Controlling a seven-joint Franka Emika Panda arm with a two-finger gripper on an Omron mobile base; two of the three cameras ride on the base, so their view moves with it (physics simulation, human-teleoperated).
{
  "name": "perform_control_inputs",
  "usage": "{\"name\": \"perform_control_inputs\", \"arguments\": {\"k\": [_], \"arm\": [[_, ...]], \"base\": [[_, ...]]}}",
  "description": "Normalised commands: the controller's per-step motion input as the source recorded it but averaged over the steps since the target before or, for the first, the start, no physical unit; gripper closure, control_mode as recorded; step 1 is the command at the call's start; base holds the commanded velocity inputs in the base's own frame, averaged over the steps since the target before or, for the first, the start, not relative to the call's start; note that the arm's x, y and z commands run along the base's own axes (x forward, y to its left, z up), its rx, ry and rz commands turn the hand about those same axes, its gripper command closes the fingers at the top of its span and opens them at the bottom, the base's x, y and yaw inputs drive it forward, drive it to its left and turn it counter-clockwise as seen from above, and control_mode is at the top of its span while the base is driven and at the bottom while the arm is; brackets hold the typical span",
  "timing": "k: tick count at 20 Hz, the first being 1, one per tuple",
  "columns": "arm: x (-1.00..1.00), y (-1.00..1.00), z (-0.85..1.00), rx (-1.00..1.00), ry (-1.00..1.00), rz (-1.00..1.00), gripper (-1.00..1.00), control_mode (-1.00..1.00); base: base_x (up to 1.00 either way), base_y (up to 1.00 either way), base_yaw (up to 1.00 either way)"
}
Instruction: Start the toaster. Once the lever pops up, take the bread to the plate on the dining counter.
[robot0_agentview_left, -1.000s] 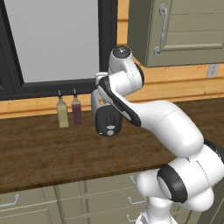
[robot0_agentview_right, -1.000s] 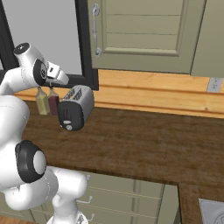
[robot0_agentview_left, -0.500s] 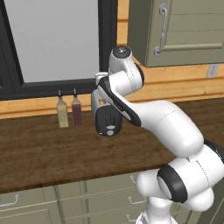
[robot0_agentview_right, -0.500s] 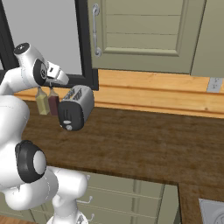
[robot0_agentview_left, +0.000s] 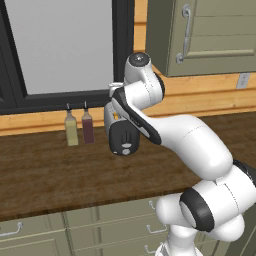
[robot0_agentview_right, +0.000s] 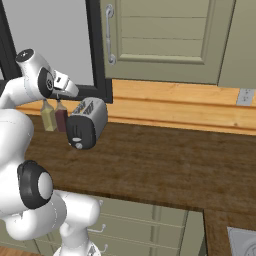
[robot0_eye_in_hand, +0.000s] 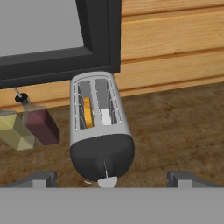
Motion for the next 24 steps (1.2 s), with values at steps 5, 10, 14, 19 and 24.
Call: {"name": "perform_control_inputs", "arguments": {"k": [5,10,14,19,24], "arm": [[0.00,0.00,0.00,0.00,0.00,0.00,-1.00,-1.00],[0.00,0.00,0.00,0.00,0.00,0.00,-1.00,-1.00],[0.00,0.00,0.00,0.00,0.00,0.00,-1.00,-1.00],[0.00,0.00,0.00,0.00,0.00,0.00,-1.00,-1.00],[0.00,0.00,0.00,0.00,0.00,0.00,-1.00,-1.00]], "base": [[0.00,0.00,0.00],[0.00,0.00,0.00],[0.00,0.00,0.00],[0.00,0.00,0.00],[0.00,0.00,0.00]]}}
